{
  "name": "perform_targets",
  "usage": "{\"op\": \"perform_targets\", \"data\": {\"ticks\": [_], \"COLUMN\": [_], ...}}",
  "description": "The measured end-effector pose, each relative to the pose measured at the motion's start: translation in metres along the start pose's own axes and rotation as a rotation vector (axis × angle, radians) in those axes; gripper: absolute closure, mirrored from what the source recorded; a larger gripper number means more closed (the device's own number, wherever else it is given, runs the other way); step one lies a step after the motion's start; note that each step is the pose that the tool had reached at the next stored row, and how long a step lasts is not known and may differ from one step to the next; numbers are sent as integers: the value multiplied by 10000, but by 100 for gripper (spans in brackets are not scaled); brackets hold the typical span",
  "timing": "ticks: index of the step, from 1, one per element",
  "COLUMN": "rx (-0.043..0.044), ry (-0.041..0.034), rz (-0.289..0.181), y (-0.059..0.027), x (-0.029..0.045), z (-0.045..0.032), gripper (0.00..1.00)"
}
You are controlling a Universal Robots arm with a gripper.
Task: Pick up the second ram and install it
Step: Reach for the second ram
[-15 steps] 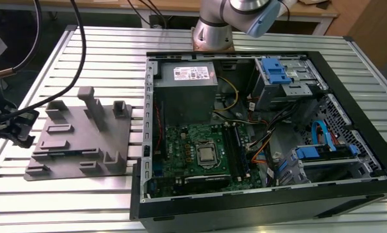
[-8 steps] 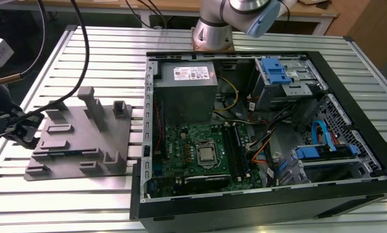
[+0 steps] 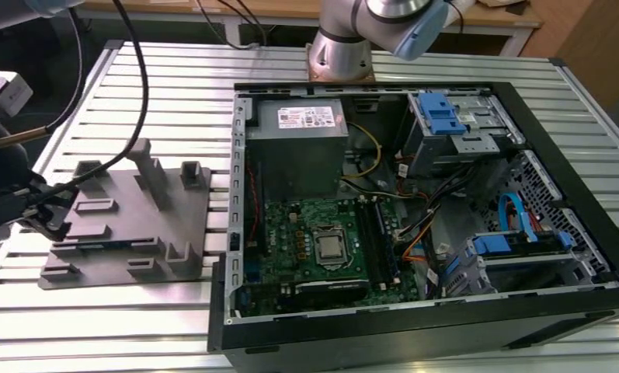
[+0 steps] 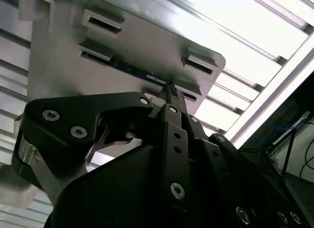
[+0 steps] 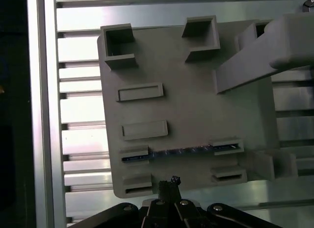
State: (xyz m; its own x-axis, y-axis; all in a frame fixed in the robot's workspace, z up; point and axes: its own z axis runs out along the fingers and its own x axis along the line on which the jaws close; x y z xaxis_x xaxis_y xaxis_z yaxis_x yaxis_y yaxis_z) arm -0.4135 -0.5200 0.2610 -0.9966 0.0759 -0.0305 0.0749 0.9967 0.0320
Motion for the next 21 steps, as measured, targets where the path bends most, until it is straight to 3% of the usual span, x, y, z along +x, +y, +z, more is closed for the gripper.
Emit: {"op": "perform_targets", "data": {"ticks": [14,16,21], "rx": [1,2,7], "ry": [11,21,84], "rz": [0,1,2], "y": [114,122,151], "x": [3,-46,-247], "z": [258,297,395], "gripper": [89,89,89]}}
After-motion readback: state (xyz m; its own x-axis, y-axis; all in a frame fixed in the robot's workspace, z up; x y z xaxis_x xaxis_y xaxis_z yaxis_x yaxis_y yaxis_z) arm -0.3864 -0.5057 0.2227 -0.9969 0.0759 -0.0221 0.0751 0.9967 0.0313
